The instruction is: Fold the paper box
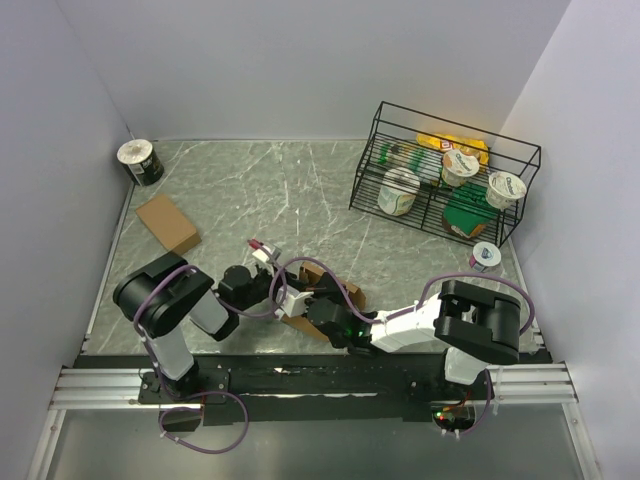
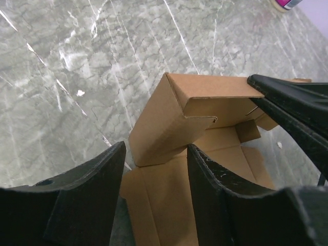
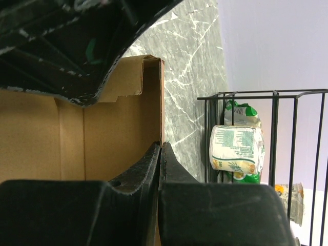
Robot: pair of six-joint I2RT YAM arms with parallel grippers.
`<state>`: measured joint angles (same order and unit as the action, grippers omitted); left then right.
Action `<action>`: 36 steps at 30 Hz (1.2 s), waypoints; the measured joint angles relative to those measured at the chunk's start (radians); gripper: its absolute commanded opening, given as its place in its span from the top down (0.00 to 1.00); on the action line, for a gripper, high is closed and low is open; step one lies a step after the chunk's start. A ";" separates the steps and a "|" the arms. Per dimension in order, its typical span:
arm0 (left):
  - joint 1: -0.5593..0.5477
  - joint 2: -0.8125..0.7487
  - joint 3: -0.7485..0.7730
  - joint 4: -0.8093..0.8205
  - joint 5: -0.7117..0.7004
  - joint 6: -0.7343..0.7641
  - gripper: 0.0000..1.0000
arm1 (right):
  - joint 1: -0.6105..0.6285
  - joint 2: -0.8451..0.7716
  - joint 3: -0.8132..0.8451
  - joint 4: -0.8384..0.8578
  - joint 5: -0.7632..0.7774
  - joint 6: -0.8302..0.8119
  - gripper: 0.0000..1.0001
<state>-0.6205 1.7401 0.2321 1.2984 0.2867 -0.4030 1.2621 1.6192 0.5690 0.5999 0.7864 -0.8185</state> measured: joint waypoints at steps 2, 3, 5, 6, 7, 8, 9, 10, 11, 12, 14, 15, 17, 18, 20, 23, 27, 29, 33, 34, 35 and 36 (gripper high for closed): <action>-0.010 0.006 0.000 0.001 -0.017 0.004 0.46 | 0.000 0.000 0.000 -0.001 0.000 0.000 1.00; -0.014 0.010 0.000 0.001 -0.024 0.006 0.47 | 0.000 0.000 0.000 -0.001 0.000 0.001 1.00; -0.021 0.016 0.000 0.002 -0.036 0.011 0.49 | 0.000 0.000 0.000 -0.001 0.000 0.003 1.00; -0.023 0.019 0.000 0.003 -0.042 0.014 0.49 | 0.000 0.000 0.000 -0.001 0.000 0.003 1.00; -0.026 0.023 0.000 0.004 -0.049 0.016 0.50 | 0.000 0.000 0.000 -0.002 0.000 0.003 1.00; -0.028 0.026 0.000 0.005 -0.054 0.017 0.51 | 0.000 0.000 0.000 -0.002 0.000 0.003 1.00; -0.030 0.030 0.000 0.005 -0.060 0.017 0.51 | 0.000 -0.001 0.000 -0.002 -0.001 0.003 1.00; -0.032 0.032 0.000 0.006 -0.066 0.017 0.53 | 0.000 -0.001 0.000 -0.003 -0.001 0.003 1.00; -0.033 0.034 0.001 0.006 -0.069 0.017 0.53 | 0.000 -0.001 0.000 -0.003 -0.001 0.003 1.00; -0.034 0.034 0.002 0.006 -0.074 0.017 0.53 | 0.000 -0.001 0.000 -0.005 -0.001 0.003 1.00; -0.036 0.037 0.005 0.006 -0.076 0.018 0.53 | 0.000 -0.002 0.000 -0.006 -0.001 0.004 1.00; -0.037 0.037 0.006 0.006 -0.077 0.019 0.53 | 0.000 -0.002 0.001 -0.007 -0.001 0.004 1.00; -0.039 0.037 0.007 0.006 -0.080 0.021 0.54 | 0.000 -0.002 0.001 -0.009 -0.001 0.005 1.00; -0.039 0.038 0.008 0.006 -0.082 0.021 0.54 | 0.000 -0.002 0.001 -0.009 -0.001 0.006 1.00; -0.040 0.038 0.009 0.006 -0.087 0.022 0.55 | 0.000 -0.003 0.002 -0.011 -0.002 0.007 1.00; -0.042 0.037 0.010 0.005 -0.092 0.023 0.60 | 0.000 -0.006 0.002 -0.016 -0.005 0.010 1.00; -0.043 0.038 0.012 0.003 -0.098 0.027 0.69 | 0.000 -0.007 0.002 -0.017 -0.006 0.010 1.00; -0.043 0.039 0.012 0.002 -0.103 0.029 0.72 | 0.000 -0.007 0.002 -0.017 -0.006 0.011 1.00; -0.045 0.047 0.017 0.002 -0.112 0.028 0.70 | 0.000 -0.007 0.002 -0.018 -0.006 0.011 1.00; -0.047 0.051 0.019 0.003 -0.113 0.027 0.65 | 0.000 -0.007 0.002 -0.018 -0.006 0.011 1.00; -0.049 0.056 0.024 0.006 -0.116 0.027 0.63 | 0.000 -0.007 0.002 -0.018 -0.006 0.010 1.00; -0.050 0.059 0.027 0.006 -0.118 0.026 0.61 | 0.000 -0.007 0.002 -0.019 -0.006 0.011 1.00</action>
<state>-0.6708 1.7992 0.2592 1.3048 0.1684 -0.3767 1.2621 1.6119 0.5709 0.5812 0.7807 -0.8078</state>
